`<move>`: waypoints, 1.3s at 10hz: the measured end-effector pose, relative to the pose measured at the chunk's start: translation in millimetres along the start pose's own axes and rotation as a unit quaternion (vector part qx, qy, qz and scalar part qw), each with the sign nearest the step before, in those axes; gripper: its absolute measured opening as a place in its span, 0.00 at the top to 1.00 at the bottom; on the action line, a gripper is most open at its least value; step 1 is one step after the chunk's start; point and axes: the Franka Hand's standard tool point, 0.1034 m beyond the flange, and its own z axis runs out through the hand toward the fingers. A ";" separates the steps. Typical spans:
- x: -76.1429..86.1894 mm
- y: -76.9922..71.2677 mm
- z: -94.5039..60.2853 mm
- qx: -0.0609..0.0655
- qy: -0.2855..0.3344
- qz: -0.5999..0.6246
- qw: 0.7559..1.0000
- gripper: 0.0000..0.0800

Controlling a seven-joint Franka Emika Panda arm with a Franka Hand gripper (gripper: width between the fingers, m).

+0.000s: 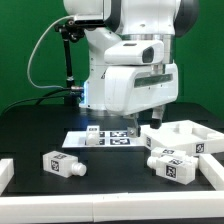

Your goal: Assemble one leg

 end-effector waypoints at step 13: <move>64.4 -2.1 21.7 0.022 -0.021 0.061 0.998 0.19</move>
Offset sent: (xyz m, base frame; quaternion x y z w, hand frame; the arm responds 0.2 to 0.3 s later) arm 0.0070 0.0334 -0.0262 0.0031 0.0151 0.0237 0.9996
